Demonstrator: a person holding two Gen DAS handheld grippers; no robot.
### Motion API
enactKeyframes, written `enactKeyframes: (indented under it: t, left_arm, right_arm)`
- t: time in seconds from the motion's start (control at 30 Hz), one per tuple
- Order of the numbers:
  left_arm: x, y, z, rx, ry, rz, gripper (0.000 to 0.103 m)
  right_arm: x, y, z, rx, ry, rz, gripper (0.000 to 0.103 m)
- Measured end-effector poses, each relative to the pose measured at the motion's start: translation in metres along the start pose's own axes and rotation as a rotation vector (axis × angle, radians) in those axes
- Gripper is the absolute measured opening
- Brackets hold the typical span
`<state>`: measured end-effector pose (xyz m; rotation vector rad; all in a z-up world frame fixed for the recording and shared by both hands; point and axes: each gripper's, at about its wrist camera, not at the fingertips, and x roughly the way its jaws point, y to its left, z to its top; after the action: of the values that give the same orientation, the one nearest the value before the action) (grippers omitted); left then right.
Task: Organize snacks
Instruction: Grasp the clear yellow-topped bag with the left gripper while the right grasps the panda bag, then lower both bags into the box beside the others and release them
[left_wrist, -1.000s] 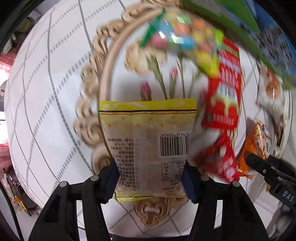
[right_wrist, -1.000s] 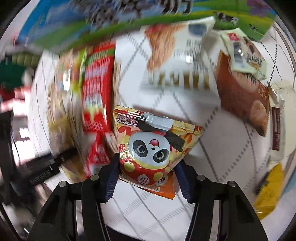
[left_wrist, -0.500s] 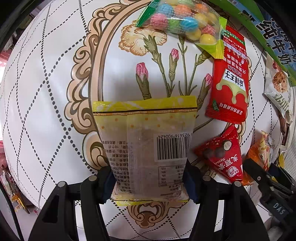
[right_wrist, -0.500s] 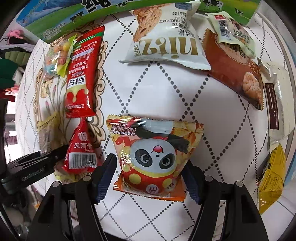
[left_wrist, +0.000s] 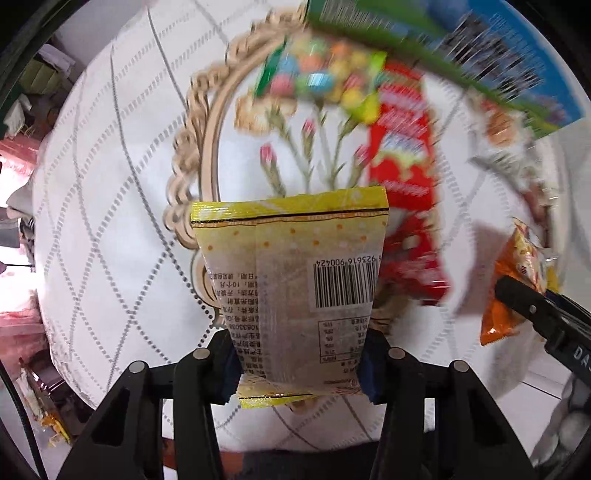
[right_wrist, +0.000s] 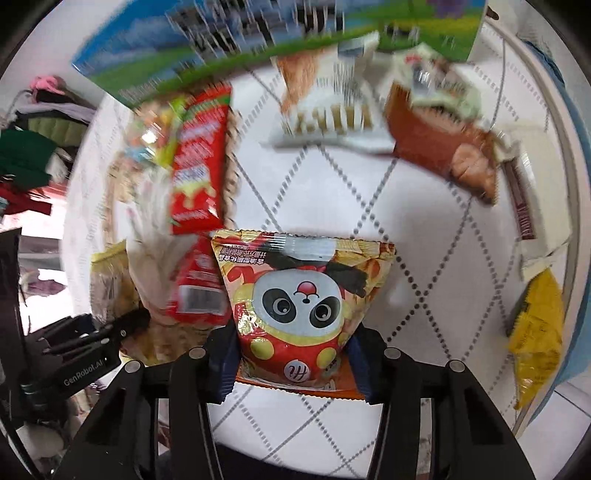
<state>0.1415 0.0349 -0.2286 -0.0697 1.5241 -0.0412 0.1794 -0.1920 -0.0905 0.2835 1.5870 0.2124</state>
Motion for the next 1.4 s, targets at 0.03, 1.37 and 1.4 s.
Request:
enactKeyframes:
  t: [0.03, 1.37, 1.4]
  left_arm:
    - [-0.015, -0.003, 0.002, 0.005, -0.021, -0.018, 0.047]
    - [-0.066, -0.075, 0.265, 0.103, 0.007, -0.088, 0.082]
    - [-0.069, -0.073, 0.263, 0.091, -0.002, -0.084, 0.082]
  right_arm:
    - [-0.013, -0.001, 0.002, -0.002, -0.015, 0.017, 0.052]
    - [-0.058, 0.013, 0.258, -0.147, 0.033, 0.059, 0.099]
    - [-0.059, 0.011, 0.258, -0.139, 0.029, 0.051, 0.099]
